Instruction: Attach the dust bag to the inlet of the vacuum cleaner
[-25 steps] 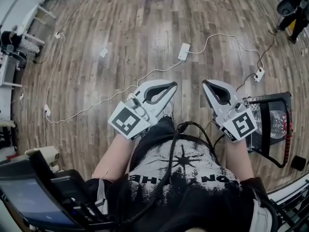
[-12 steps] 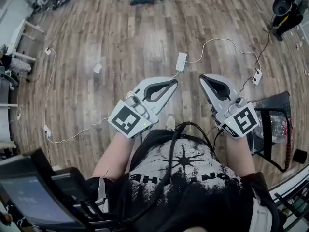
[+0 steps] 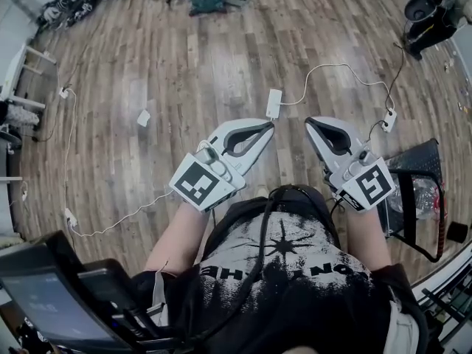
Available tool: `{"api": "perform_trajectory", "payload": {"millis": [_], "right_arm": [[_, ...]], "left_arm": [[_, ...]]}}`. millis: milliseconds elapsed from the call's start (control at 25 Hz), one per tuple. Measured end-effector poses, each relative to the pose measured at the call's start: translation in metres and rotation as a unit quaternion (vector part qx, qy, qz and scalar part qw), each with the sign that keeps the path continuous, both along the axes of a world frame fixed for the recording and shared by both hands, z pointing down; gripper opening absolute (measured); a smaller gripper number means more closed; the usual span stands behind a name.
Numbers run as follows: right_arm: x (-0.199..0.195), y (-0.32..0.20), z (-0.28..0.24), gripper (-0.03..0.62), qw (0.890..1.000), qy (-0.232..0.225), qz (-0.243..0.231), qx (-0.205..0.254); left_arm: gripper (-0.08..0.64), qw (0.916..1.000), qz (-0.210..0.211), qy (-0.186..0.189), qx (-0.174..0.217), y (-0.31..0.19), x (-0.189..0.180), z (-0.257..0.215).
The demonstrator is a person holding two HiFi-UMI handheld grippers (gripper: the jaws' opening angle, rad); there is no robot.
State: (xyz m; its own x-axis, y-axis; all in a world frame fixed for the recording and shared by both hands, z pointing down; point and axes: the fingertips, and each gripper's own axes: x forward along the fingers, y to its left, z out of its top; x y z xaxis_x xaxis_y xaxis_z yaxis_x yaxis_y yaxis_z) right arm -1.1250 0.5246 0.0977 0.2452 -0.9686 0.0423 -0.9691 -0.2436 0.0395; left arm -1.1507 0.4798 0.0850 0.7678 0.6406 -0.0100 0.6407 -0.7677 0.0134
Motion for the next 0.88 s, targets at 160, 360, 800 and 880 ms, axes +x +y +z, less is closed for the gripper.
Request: {"api": "perform_trajectory", "payload": {"millis": [160, 360, 800, 880], "right_arm": [[0.007, -0.006, -0.002, 0.005, 1.0, 0.003, 0.0, -0.009], [0.033, -0.014, -0.001, 0.005, 1.0, 0.001, -0.001, -0.016], [0.155, -0.035, 0.009, 0.005, 0.999, -0.011, -0.039, 0.0], [0.186, -0.039, 0.007, 0.005, 0.999, -0.011, -0.053, 0.002]], "left_arm": [[0.001, 1.0, -0.003, -0.007, -0.005, -0.01, 0.01, 0.004], [0.0, 0.9989, -0.021, -0.034, -0.023, -0.028, 0.037, 0.013], [0.0, 0.9978, -0.051, -0.043, -0.005, -0.04, 0.15, 0.019], [0.002, 0.9971, -0.062, -0.045, 0.004, -0.043, 0.182, 0.019]]}}
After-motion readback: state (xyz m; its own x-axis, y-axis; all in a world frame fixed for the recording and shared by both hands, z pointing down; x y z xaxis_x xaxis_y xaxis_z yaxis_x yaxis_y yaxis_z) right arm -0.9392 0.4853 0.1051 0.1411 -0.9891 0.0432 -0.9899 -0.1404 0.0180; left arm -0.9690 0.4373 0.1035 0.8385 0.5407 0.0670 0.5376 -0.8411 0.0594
